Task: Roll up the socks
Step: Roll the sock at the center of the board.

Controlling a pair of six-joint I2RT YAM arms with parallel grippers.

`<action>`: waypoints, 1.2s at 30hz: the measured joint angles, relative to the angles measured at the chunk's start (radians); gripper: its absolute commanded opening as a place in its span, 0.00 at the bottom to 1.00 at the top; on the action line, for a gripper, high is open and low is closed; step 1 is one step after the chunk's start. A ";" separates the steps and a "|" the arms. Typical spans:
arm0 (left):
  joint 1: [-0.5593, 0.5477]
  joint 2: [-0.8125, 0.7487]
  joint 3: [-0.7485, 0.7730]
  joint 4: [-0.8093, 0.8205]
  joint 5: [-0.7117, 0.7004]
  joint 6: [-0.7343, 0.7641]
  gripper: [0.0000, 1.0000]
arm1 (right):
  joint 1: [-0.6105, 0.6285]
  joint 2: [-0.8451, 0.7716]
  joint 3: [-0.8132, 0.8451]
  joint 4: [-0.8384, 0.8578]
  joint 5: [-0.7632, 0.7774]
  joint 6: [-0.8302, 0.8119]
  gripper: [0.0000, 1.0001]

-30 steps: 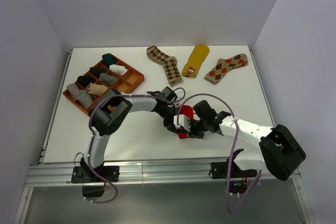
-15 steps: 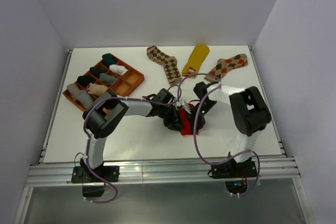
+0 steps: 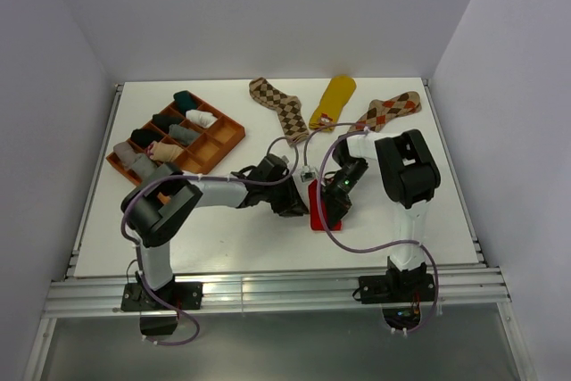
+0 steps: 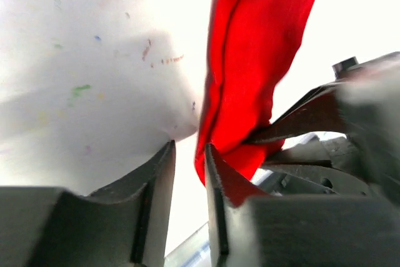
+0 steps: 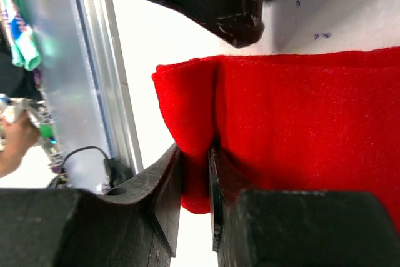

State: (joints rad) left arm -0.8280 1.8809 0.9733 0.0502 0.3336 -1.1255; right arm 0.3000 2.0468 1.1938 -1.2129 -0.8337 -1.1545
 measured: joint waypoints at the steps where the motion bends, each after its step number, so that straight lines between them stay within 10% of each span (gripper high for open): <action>1: -0.005 -0.015 -0.015 0.017 -0.032 0.008 0.36 | 0.000 0.006 0.003 -0.009 0.003 0.005 0.20; 12: -0.121 -0.176 -0.187 0.290 -0.269 0.321 0.43 | -0.002 0.068 0.042 -0.069 0.003 0.023 0.21; 36: -0.151 0.019 -0.114 0.491 0.056 0.571 0.42 | -0.007 0.135 0.098 -0.138 -0.003 0.032 0.19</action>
State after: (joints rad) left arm -0.9787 1.8996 0.8597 0.5415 0.3893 -0.5541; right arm 0.2932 2.1815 1.2915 -1.3514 -0.8364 -1.1229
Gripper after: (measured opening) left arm 0.443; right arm 0.256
